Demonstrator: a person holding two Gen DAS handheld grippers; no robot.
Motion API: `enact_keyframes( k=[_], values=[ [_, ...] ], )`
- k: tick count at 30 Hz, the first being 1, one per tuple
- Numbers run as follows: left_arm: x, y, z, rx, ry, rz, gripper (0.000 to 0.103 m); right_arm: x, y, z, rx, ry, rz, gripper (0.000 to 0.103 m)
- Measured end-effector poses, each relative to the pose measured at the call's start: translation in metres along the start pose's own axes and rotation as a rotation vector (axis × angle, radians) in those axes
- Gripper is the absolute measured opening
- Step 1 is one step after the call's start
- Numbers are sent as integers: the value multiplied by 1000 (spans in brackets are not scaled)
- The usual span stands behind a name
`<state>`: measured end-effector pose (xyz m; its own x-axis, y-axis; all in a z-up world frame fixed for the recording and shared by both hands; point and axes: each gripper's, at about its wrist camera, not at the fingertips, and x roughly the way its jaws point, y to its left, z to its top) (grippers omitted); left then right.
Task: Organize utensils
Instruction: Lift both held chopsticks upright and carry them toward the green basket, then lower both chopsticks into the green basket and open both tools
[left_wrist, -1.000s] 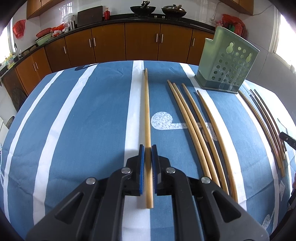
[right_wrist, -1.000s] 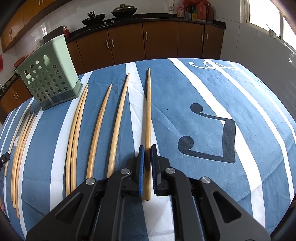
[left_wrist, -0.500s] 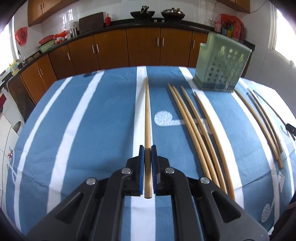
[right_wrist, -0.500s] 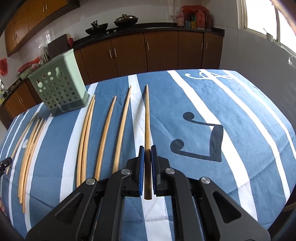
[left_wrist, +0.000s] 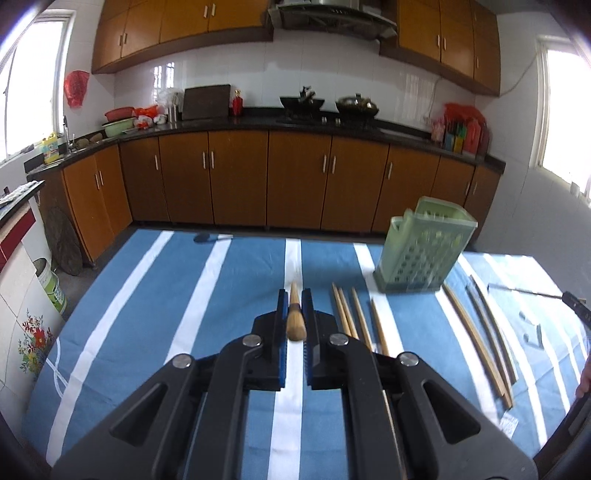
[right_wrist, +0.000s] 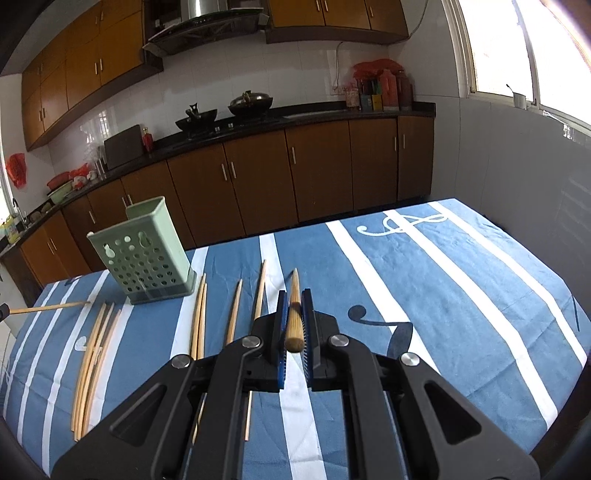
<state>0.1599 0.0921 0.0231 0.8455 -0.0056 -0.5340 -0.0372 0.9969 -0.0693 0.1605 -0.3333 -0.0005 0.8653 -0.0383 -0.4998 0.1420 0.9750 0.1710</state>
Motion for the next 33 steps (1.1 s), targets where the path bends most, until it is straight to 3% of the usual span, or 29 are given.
enact_keyframes(
  k=[5, 14, 22, 28, 33],
  values=[
    [-12, 2, 22, -23, -64, 9, 8, -7, 2, 14, 0, -51, 1, 8],
    [-14, 3, 37, 0, -94, 32, 8, -4, 9, 27, -23, -76, -4, 8],
    [-21, -1, 68, 28, -154, 51, 8, -8, 19, 61, -52, -152, 10, 8],
    [-41, -13, 111, 33, -227, 15, 8, -32, 34, 103, -51, -270, 74, 7],
    [-69, -40, 151, 56, -309, -58, 8, -50, 53, 138, -13, -371, 177, 7]
  ],
)
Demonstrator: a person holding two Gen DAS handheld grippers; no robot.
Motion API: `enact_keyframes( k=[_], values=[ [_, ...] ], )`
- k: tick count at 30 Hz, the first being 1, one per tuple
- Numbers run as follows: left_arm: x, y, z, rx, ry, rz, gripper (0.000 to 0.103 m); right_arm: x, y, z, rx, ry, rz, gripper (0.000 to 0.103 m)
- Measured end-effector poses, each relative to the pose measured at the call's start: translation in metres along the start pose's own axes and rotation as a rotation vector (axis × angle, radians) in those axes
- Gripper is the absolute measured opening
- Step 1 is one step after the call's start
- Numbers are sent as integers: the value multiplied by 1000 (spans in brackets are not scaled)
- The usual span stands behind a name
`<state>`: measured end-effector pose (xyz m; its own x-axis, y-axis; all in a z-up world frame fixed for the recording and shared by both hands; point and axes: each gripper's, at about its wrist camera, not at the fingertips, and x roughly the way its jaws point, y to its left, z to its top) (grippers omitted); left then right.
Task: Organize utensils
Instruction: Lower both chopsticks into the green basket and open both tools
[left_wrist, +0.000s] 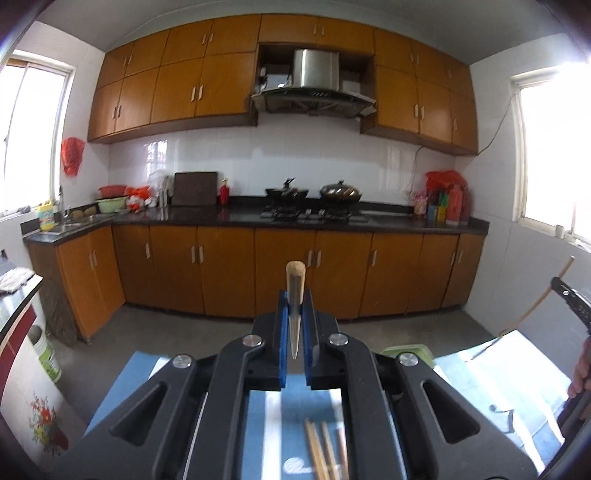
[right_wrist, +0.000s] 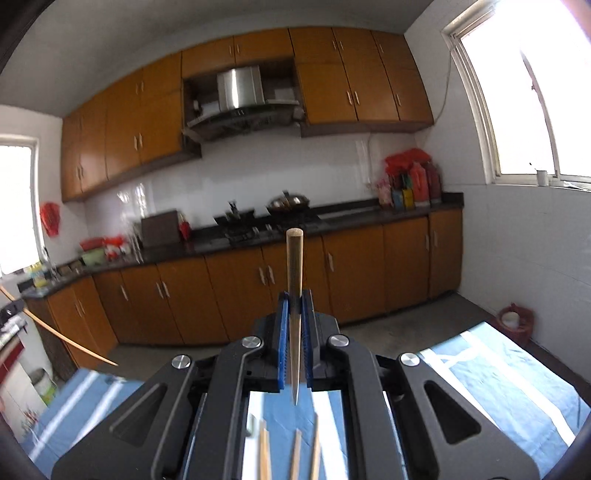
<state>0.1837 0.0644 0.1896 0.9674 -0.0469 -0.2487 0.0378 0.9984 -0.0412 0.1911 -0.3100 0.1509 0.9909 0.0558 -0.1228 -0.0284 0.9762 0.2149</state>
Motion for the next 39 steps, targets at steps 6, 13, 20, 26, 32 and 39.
enact_keyframes(
  k=[6, 13, 20, 26, 32, 39],
  values=[
    [2, -39, 31, 12, -25, -105, 8, 8, 27, 14, 11, -30, 108, 7],
    [28, -74, 19, 22, 47, -179, 8, 27, 52, 0, -33, 19, 142, 8],
    [62, -85, -11, 41, 129, -192, 8, 50, 59, -19, -40, 94, 127, 7],
    [93, -87, -36, 39, 207, -193, 8, 65, 56, -39, -21, 173, 125, 8],
    [116, -88, -54, 22, 263, -194, 8, 71, 54, -48, -9, 213, 128, 8],
    [111, -80, -53, 1, 248, -183, 25, 58, 45, -43, 4, 203, 124, 37]
  ],
)
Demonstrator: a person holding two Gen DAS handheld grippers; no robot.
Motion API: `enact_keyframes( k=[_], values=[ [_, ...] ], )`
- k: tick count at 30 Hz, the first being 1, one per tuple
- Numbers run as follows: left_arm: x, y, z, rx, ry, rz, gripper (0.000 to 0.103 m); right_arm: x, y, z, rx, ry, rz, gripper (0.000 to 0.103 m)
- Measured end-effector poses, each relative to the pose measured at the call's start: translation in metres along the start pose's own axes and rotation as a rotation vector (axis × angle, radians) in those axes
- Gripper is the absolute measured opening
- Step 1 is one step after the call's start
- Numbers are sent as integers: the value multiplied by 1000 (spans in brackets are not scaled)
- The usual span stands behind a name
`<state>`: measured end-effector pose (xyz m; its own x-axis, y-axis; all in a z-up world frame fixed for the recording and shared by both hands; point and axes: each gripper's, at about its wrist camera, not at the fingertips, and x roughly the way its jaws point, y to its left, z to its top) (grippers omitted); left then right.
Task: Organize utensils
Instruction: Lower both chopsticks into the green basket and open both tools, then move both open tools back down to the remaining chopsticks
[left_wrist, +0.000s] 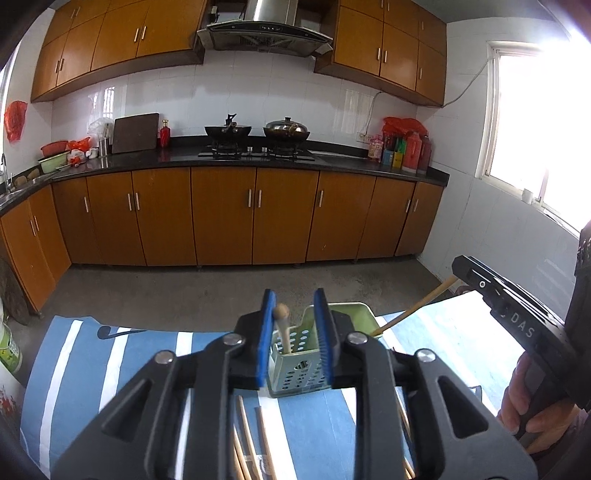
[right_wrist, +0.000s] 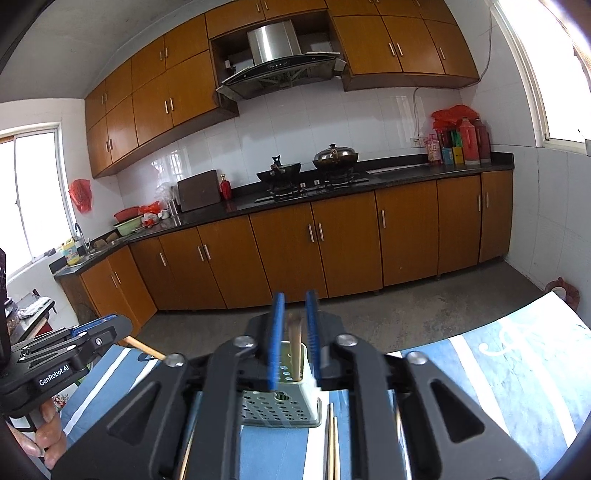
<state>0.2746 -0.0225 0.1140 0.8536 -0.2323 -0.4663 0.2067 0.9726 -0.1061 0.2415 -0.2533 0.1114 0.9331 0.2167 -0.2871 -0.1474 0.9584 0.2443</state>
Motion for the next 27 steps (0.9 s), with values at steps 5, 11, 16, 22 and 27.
enact_keyframes(
  k=[5, 11, 16, 22, 27],
  values=[
    [-31, 12, 0, -19, -41, 11, 33, -28, -13, -1, -2, -32, -28, 40],
    [-74, 33, -19, -55, -78, 44, 40, -50, -52, -30, 25, 39, -125, 40],
    [-80, 56, -59, -70, -21, 109, 41, -32, -83, -87, 58, 252, -182, 40],
    [-53, 92, -126, -138, 149, 171, 41, 6, -75, -164, 23, 497, -148, 25],
    [-39, 103, -168, -169, 237, 163, 41, 20, -69, -192, 2, 558, -177, 24]
  ],
)
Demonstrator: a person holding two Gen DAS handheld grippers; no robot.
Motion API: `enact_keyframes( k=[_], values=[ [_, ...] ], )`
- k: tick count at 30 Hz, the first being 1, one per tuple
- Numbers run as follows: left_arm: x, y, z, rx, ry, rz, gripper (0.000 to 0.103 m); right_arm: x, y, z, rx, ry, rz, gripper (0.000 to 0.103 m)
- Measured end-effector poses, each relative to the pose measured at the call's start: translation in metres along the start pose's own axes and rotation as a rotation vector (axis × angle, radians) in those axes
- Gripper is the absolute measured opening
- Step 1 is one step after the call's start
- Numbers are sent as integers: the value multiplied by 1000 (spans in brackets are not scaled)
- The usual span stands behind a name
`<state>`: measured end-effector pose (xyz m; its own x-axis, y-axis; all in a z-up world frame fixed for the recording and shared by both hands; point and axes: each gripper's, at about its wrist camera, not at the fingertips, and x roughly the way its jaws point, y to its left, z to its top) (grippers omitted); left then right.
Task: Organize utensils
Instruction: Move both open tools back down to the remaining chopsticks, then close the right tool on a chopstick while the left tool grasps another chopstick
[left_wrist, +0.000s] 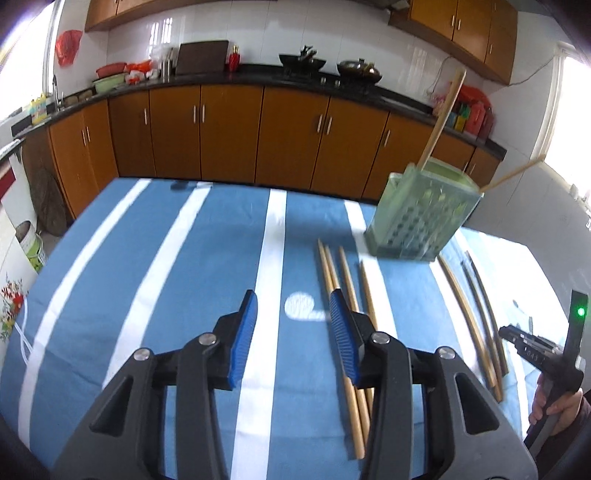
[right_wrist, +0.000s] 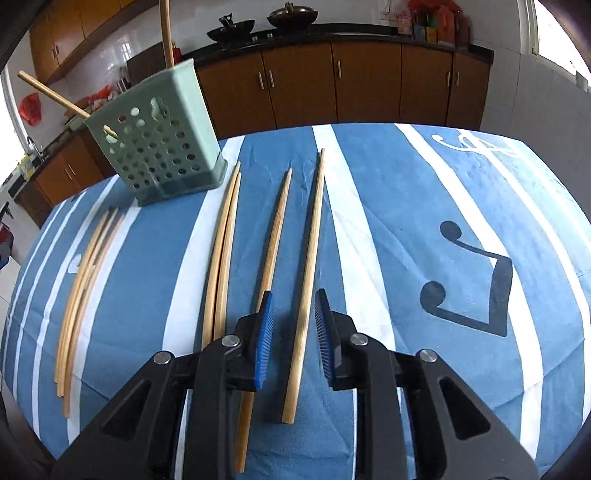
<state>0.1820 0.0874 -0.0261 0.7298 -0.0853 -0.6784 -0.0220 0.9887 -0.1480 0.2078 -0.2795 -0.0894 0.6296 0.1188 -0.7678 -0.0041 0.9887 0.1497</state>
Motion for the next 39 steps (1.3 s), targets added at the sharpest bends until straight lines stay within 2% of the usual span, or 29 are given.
enact_keyframes(
  k=[2, 5, 8, 10, 16, 18, 23, 31, 36, 39],
  values=[
    [4, -1, -11, 1, 18, -10, 41, 5, -1, 0, 8, 12, -11, 24],
    [11, -3, -19, 11, 44, -30, 41, 8, -5, -2, 6, 9, -37, 9],
    [18, -14, -26, 34, 66, -40, 40, 6, -14, -1, 25, -1, -89, 8],
    [23, -21, -32, 57, 91, -50, 36, 6, -27, -1, 68, -5, -112, 8],
    [39, -40, -48, 98, 155, -83, 22, 4, -35, -4, 69, -7, -115, 8],
    [41, -45, -52, 113, 164, -89, 21, 4, -33, -4, 65, -10, -117, 8],
    [51, -53, -61, 153, 193, -71, 15, 4, -33, -3, 68, -9, -110, 8],
    [54, -46, -61, 144, 194, -36, 15, 4, -33, -3, 67, -11, -112, 8],
    [58, -55, -60, 175, 184, -11, 15, 4, -32, -3, 59, -13, -114, 8],
    [63, -55, -55, 177, 175, 26, 9, 4, -32, -3, 56, -15, -112, 8]
  ],
)
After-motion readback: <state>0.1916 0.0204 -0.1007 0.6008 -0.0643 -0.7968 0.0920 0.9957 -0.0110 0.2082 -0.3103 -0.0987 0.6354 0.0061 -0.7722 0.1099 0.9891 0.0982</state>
